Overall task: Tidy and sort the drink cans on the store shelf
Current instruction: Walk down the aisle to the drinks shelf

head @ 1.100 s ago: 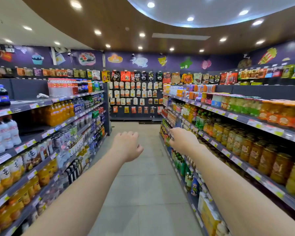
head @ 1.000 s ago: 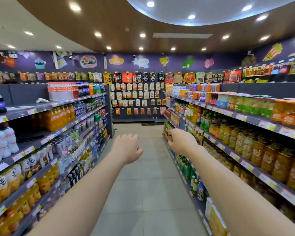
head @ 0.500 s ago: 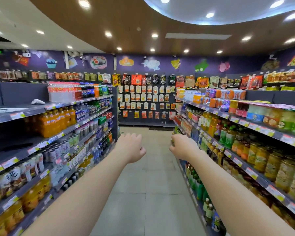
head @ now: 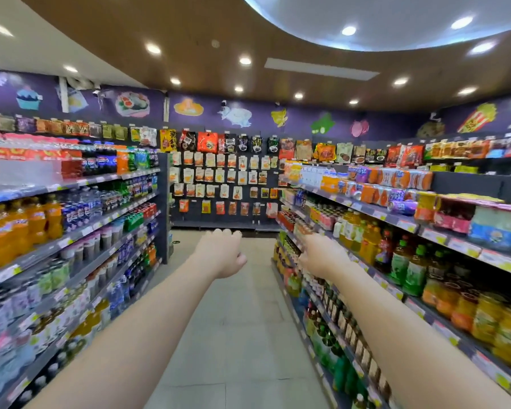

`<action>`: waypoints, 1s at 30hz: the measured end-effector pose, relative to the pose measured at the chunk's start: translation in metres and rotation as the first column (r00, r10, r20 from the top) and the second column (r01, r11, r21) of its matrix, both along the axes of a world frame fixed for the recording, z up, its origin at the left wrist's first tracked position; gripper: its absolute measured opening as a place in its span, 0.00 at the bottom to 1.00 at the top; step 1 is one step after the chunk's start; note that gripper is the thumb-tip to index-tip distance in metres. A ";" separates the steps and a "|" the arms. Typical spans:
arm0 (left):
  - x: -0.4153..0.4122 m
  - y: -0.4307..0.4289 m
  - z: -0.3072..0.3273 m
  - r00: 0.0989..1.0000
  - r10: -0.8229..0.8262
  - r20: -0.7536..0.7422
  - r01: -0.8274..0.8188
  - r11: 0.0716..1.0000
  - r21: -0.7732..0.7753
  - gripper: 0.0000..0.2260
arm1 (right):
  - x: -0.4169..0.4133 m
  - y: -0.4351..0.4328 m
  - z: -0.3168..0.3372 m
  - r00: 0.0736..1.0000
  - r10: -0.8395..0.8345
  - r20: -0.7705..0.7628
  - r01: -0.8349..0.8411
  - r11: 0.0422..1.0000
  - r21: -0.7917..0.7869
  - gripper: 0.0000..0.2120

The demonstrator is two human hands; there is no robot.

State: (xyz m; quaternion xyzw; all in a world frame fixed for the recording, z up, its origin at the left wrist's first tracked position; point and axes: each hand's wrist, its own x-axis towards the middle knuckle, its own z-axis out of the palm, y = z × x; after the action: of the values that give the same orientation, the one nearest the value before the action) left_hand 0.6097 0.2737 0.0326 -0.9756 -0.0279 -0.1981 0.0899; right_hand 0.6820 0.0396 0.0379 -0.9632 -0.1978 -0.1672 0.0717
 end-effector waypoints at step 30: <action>0.607 0.044 0.012 0.970 -0.243 0.025 0.240 0.966 0.096 0.18 | 0.571 0.019 0.013 0.970 -0.242 -0.007 0.242 0.968 0.061 0.13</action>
State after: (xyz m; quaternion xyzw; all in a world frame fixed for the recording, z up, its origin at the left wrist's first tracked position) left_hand 1.2169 0.3179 0.0449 -0.9628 0.0986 -0.2266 0.1094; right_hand 1.2532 0.0591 0.0514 -0.9775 -0.0734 -0.1808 0.0803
